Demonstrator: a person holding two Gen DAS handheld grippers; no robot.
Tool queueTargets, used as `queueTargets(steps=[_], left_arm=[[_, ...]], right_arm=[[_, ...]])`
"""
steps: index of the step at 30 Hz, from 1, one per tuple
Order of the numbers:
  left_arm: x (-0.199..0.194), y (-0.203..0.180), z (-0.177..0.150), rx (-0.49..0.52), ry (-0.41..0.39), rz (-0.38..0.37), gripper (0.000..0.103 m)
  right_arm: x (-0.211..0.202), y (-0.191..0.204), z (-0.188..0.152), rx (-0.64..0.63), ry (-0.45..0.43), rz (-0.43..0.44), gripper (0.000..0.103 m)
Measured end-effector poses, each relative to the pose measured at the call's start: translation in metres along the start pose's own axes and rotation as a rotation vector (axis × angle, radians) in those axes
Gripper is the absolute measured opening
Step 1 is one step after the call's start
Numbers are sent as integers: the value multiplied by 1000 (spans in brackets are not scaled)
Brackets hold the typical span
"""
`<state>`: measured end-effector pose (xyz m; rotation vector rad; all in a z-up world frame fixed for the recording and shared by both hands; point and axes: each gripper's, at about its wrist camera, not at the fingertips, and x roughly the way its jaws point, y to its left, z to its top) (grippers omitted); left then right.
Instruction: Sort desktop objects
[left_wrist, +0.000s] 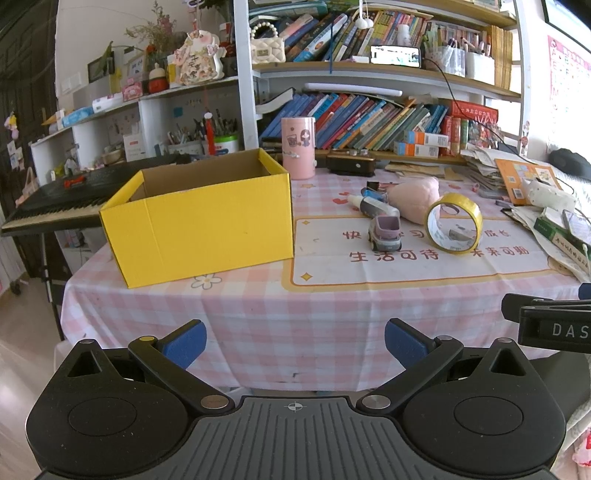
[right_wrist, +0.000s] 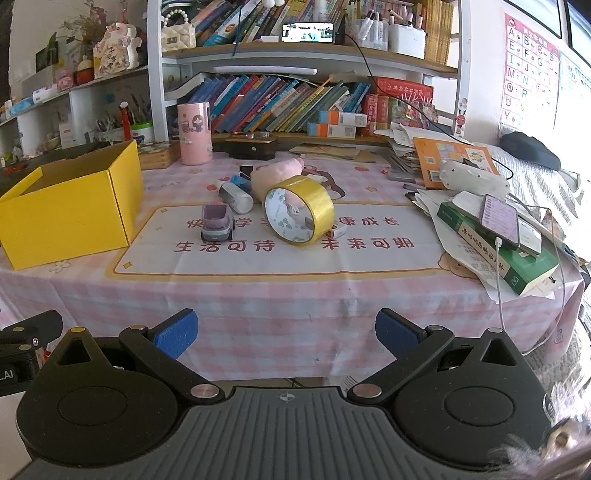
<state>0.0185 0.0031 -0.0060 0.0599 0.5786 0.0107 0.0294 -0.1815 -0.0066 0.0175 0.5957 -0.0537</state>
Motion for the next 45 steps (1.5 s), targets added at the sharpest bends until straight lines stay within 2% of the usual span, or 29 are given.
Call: queueTargets(steps=[24, 38, 45], left_arm=[[2, 0, -1, 4, 5, -6, 103], [2, 2, 0, -2, 11, -9, 103], [-1, 4, 1, -7, -4, -33, 103]], right_arm=[[0, 1, 1, -1, 1, 4, 103], [-3, 7, 0, -9, -6, 53, 102], [-4, 6, 2, -10, -6, 43, 101]])
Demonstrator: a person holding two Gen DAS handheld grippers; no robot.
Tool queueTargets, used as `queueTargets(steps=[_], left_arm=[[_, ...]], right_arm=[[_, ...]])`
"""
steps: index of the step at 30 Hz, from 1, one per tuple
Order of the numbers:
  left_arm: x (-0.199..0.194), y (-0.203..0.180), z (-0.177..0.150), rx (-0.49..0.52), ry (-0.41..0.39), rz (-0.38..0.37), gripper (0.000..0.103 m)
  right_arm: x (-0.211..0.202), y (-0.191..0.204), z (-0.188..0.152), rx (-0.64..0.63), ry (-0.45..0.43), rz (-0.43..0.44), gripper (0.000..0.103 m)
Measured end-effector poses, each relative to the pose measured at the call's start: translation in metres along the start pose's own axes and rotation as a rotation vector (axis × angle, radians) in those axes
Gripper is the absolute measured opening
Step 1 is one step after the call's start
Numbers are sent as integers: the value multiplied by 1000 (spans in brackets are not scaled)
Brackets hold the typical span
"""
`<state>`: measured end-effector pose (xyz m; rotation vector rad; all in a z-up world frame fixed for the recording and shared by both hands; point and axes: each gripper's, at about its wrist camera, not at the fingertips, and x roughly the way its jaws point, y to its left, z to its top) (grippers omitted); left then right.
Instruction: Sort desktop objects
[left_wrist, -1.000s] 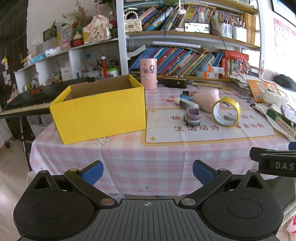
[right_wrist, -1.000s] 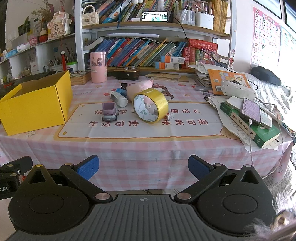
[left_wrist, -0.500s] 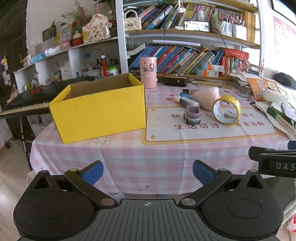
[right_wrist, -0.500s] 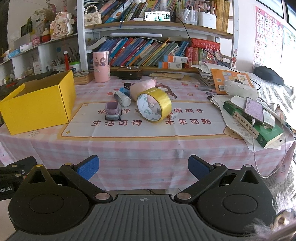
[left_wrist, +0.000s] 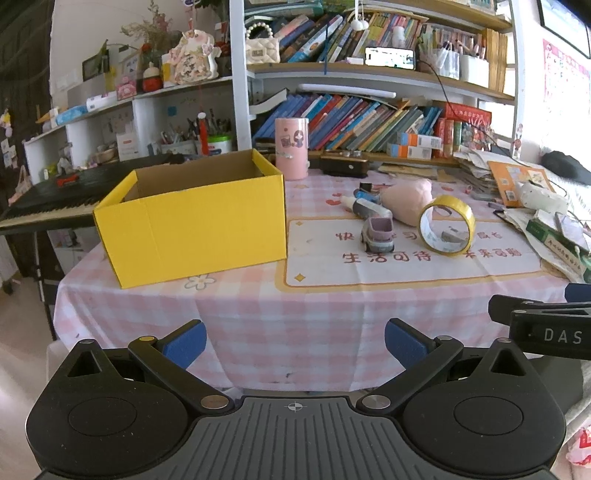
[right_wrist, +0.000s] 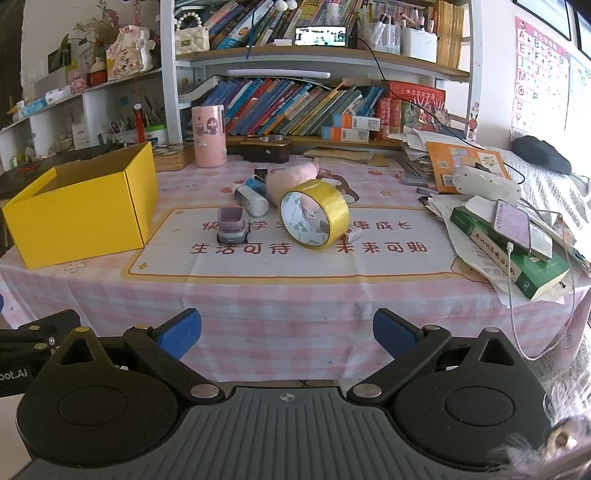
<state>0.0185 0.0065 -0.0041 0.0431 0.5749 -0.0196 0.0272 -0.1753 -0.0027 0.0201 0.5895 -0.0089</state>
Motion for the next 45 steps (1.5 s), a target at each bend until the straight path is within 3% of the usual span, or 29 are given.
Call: queueTargets(steps=[6, 9, 32, 45], left_arm=[[-1, 0, 2, 13, -3, -4, 103], [0, 0, 2, 15, 0, 0, 103], [23, -14, 8, 5, 32, -61, 103], [54, -38, 24, -28, 68, -36, 103]], right_arm=[[-1, 1, 1, -6, -2, -20, 97], [-1, 0, 1, -4, 0, -19, 90], [24, -9, 8, -50, 54, -16, 91], [55, -38, 31, -74, 63, 0, 87]])
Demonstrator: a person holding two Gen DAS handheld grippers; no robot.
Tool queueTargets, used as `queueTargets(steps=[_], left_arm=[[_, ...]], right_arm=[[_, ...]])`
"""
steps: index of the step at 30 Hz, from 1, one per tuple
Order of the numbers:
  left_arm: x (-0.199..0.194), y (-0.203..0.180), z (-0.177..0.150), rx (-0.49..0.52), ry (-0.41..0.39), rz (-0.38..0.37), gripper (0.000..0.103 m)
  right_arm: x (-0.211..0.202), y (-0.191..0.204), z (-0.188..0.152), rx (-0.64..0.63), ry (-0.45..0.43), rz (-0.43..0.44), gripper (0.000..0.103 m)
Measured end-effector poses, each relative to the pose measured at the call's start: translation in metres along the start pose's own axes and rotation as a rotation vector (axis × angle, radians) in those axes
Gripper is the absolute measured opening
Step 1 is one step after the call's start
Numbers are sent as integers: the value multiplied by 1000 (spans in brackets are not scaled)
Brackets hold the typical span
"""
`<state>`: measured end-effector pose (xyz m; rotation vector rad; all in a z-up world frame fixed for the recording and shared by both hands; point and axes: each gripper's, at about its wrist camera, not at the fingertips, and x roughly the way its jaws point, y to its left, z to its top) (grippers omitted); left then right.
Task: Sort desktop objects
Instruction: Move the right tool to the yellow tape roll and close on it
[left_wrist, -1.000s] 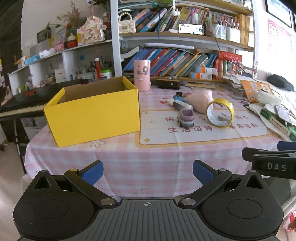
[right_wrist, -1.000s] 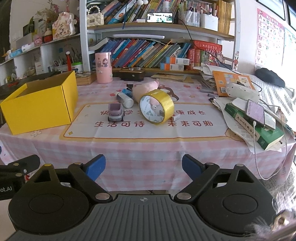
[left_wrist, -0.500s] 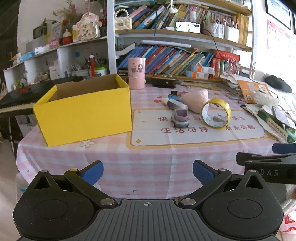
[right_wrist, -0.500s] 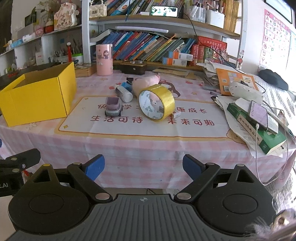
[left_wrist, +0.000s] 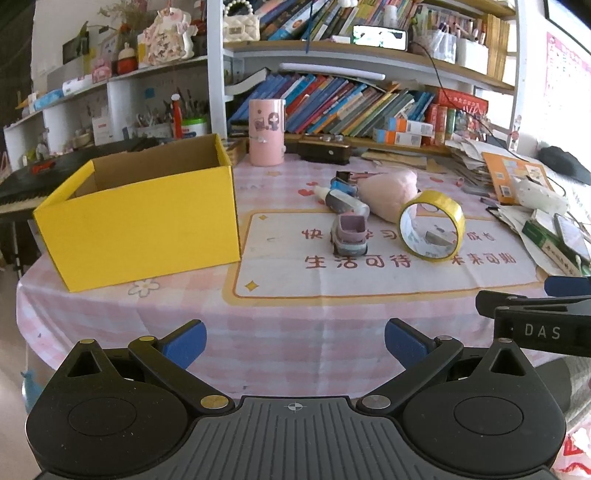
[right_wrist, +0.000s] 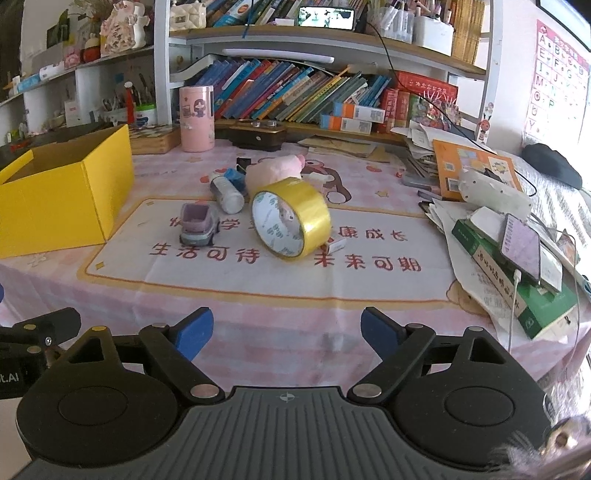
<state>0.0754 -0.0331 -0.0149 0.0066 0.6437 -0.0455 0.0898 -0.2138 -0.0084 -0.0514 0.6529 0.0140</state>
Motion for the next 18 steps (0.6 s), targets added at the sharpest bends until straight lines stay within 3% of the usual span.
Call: queueTargets(steps=[7, 18], left_arm=[[19, -13, 13, -36, 5, -2, 103], [49, -34, 33, -76, 31, 64, 103]], right_arm=[[25, -15, 17, -30, 3, 40, 85], [66, -40, 44, -70, 14, 106, 82]])
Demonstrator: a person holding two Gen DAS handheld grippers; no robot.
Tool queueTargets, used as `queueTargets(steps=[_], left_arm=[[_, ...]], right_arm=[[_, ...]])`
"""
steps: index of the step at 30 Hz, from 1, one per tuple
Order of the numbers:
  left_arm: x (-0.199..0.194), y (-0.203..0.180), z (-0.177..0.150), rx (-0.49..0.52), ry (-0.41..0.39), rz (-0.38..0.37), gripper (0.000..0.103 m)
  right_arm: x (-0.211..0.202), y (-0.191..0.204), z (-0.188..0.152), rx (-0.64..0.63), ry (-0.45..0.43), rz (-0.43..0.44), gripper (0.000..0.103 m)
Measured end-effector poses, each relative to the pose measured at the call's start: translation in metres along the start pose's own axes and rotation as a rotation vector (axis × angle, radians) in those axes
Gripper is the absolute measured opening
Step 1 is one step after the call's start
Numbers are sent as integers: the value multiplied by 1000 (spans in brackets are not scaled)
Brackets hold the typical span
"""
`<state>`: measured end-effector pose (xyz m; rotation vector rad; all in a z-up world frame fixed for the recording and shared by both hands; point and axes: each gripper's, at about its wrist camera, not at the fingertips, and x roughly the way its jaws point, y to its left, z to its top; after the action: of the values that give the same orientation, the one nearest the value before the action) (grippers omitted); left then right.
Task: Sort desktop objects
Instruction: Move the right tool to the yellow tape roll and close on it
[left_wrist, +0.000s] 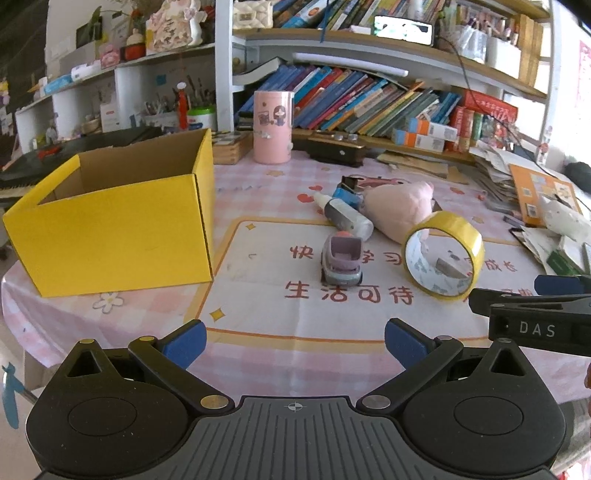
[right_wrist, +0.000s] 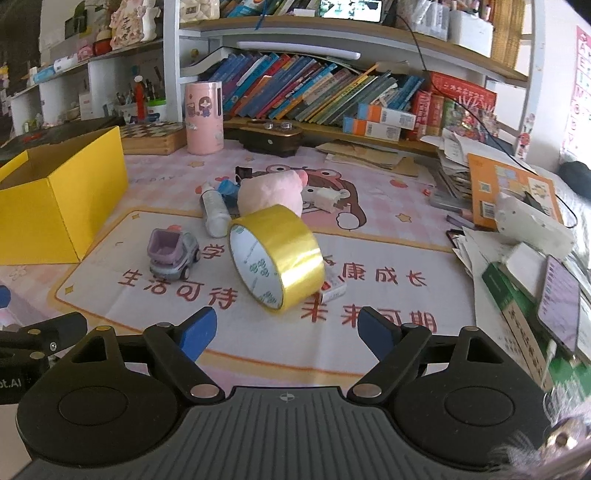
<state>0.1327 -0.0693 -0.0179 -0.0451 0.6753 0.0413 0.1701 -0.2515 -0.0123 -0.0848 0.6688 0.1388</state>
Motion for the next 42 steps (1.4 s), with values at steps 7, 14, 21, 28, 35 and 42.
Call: queueTargets(steps=[7, 14, 21, 28, 35, 42], left_arm=[[11, -10, 7, -27, 20, 47, 103], [22, -19, 14, -44, 33, 81, 103], [32, -25, 21, -59, 37, 112, 103], [44, -29, 28, -79, 43, 135, 103], [65, -36, 39, -62, 59, 147, 101], [97, -46, 48, 2, 79, 126, 94]], right_arm=[[19, -14, 10, -16, 13, 44, 78], [36, -22, 19, -38, 28, 85, 78], [53, -28, 29, -64, 30, 124, 77], [70, -27, 39, -123, 48, 182, 67], [82, -28, 46, -172, 57, 231, 40], [86, -34, 53, -177, 47, 264, 40]])
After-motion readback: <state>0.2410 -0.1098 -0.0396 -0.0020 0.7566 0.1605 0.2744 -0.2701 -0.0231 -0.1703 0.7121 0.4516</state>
